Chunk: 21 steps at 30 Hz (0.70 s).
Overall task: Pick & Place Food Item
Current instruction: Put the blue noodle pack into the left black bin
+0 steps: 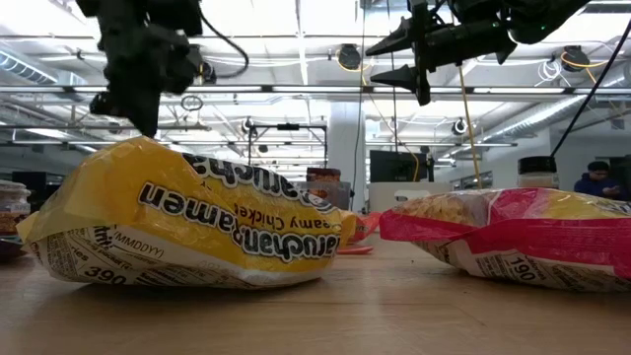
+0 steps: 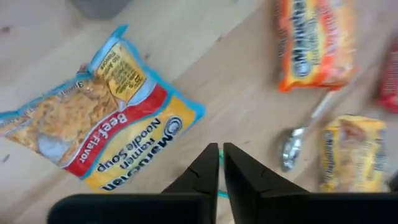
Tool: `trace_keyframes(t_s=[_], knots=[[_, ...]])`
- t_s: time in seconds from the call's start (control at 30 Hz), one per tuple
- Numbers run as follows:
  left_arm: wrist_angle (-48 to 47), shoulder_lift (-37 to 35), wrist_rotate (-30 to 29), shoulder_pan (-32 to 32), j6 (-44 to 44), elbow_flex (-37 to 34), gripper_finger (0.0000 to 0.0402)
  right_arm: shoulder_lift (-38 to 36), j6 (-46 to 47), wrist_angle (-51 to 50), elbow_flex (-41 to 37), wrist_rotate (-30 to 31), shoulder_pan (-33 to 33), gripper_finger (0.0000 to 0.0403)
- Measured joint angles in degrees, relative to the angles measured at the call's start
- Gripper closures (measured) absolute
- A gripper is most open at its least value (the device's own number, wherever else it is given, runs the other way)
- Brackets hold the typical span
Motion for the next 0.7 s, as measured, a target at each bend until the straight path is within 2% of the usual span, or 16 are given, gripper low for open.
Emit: trace_keyframes(t_s=[0.17, 0.33, 0.47, 0.7], knots=[[3.1, -3.0, 2.2, 0.2, 1.4, 0.2, 0.0337, 0.0, -0.8, 0.0, 0.0, -0.1, 0.0, 0.0177], [4.6, -3.0, 10.6, 2.2, 1.1, 0.2, 0.0301, 0.0, -0.8, 0.0, 0.0, -0.1, 0.0, 0.0177], [8.8, -2.7, 15.7, 3.5, -1.0, 0.2, 0.0253, 0.0, -0.8, 0.0, 0.0, -0.1, 0.0, 0.0177], [12.8, -2.7, 18.4, 6.4, -2.5, 0.2, 0.0156, 0.0, -1.0, 0.0, 0.0, -0.3, 0.0, 0.0177]])
